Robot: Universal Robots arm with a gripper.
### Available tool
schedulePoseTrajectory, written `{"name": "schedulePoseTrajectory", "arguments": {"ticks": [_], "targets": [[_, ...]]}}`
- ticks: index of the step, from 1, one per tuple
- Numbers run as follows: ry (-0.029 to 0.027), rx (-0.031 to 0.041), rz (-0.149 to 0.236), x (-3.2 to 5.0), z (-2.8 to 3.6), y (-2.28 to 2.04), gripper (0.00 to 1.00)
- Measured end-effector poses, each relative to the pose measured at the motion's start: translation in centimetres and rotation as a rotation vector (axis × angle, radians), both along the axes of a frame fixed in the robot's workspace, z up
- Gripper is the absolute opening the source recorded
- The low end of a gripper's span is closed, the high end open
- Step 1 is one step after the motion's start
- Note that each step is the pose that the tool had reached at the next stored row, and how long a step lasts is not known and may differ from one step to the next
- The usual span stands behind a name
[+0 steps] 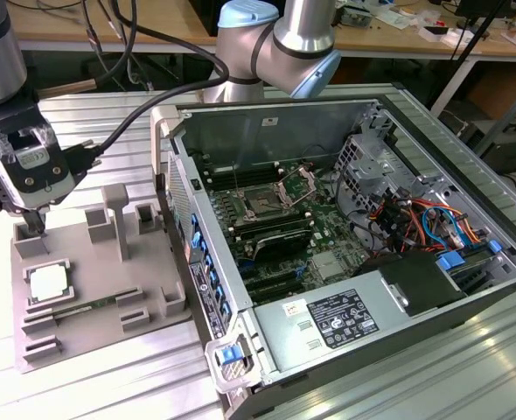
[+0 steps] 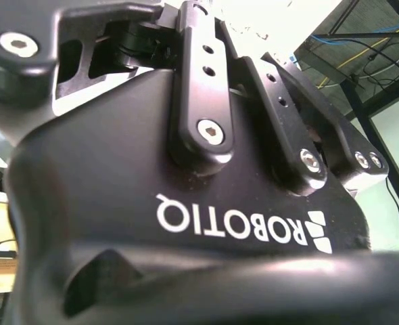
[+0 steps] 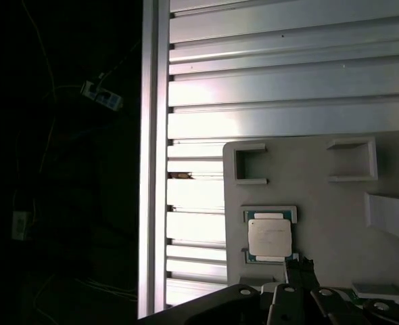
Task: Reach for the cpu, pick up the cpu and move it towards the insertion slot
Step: 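Reach for the cpu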
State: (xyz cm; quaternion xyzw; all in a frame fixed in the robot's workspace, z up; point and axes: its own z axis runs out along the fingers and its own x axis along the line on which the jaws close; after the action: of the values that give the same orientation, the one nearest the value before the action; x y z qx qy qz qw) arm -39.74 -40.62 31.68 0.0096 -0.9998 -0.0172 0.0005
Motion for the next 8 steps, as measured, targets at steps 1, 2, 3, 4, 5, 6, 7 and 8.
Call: {"name": "schedulePoseTrajectory", "arguments": {"ticks": [1, 2, 3, 4, 5, 6, 7, 8], "targets": [[0.0, 0.0, 0.0, 0.0, -0.02, 0.0, 0.11], [-0.0001, 0.0, 0.0, 0.0, -0.04, 0.0, 0.11], [0.0, 0.0, 0.0, 0.0, -0.05, 0.0, 0.11], [0.0, 0.0, 0.0, 0.0, -0.06, 0.0, 0.11], [0.0, 0.0, 0.0, 0.0, -0.08, 0.0, 0.11], [0.0, 0.0, 0.0, 0.0, -0.11, 0.0, 0.11], [0.0, 0.0, 0.0, 0.0, -0.12, 0.0, 0.11], [0.0, 0.0, 0.0, 0.0, -0.13, 0.0, 0.11]]}}
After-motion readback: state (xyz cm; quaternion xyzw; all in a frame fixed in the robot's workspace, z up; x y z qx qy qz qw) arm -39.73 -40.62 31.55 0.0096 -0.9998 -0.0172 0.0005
